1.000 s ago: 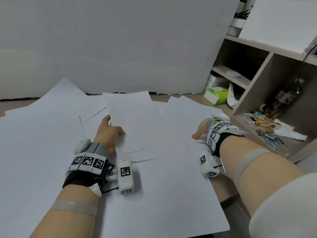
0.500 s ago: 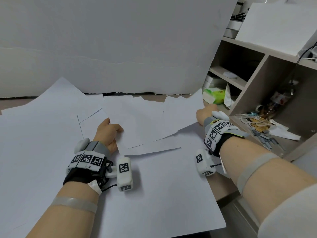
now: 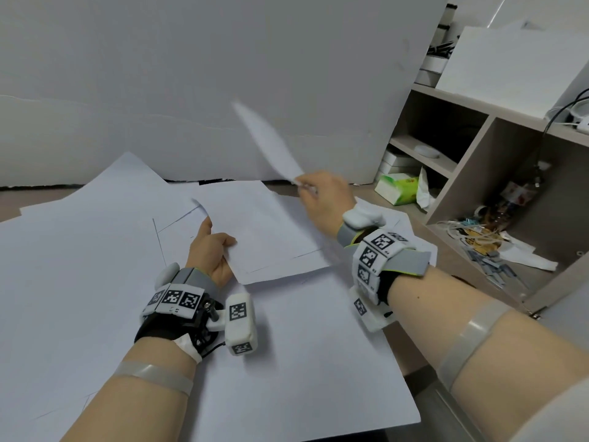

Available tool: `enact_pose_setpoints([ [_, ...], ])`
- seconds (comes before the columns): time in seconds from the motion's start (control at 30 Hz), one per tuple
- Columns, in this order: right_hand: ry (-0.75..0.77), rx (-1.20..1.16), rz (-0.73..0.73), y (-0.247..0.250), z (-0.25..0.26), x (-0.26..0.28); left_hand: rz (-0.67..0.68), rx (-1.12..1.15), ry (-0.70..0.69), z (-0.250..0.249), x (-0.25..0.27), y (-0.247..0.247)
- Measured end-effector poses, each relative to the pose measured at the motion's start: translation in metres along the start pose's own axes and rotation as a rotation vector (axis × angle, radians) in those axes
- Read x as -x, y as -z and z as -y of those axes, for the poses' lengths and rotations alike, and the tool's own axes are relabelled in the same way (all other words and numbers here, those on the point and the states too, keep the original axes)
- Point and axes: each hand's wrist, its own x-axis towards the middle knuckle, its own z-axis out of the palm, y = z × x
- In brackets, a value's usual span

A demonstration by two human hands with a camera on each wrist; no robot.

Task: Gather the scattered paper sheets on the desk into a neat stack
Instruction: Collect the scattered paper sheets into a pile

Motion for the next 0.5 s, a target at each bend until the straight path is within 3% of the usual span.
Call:
enact_pose_setpoints([
  [0.17,0.077,0.105,0.335,-0.038,0.025,0.011,-0.006,0.175,0.103,0.003,-0.007,0.002],
  [0.27,0.065,0.109,0.443,-0.052,0.036,0.021,0.055,0.213,0.161,0.000,-0.006,0.000],
  [0.37,0.037,0.055,0.516,-0.056,0.037,0.028,0.090,-0.078,0.206,0.003,-0.005,-0.002],
  [0.43,-0.030,-0.061,0.575,-0.049,0.035,0.029,-0.027,-0.334,0.183,0.006,-0.009,-0.001],
  [0.5,-0.136,-0.175,0.484,-0.041,0.025,0.025,-0.098,-0.457,0.122,0.007,-0.012,0.001],
])
